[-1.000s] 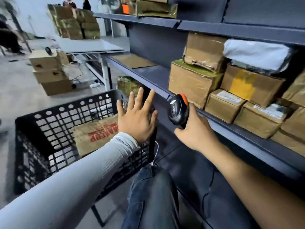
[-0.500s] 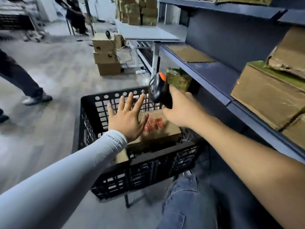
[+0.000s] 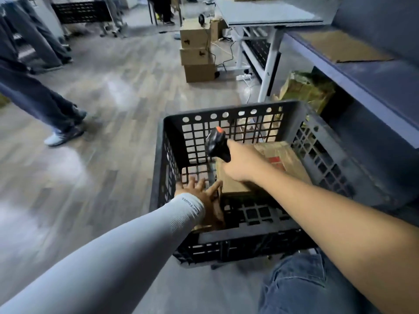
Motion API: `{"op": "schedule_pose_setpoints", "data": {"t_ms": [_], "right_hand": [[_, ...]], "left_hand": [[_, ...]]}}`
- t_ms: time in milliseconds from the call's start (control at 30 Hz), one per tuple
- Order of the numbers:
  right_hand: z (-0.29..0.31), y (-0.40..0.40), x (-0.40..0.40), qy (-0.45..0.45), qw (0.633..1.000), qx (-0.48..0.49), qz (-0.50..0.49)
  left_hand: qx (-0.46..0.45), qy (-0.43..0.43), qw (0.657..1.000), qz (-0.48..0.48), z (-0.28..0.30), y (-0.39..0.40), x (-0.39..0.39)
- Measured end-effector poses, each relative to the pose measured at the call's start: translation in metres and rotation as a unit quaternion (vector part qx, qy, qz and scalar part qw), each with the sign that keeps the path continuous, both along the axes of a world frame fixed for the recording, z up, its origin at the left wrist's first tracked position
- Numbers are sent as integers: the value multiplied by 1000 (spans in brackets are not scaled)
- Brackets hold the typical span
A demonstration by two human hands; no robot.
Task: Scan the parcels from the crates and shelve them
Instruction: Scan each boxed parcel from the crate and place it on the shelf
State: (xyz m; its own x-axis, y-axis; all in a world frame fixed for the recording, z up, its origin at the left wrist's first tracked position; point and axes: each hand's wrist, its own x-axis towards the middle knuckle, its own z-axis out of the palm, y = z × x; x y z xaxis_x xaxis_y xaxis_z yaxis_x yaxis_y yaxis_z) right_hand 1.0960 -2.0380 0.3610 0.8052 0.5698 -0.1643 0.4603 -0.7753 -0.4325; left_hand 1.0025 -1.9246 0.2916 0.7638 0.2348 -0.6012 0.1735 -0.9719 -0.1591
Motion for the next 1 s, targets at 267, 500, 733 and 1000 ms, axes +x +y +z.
{"op": "schedule_pose_setpoints", "data": {"t_ms": [267,500,733,1000], "right_hand": [[-41,0,23,-1,997,-82,15],[-53,-12,36,13,995,-91,-22],[-37,-14,28,-33,995,-99,-3],[8,-34,11,-112,993,-45,-20]], "left_hand": [[23,46,997,-59,-17,4,-11],[26,-2,997,-70,-21,3,-5],[96,-64,992,-60,2,-4,-3],[127,-149,980,-47,36,-8,-11]]}}
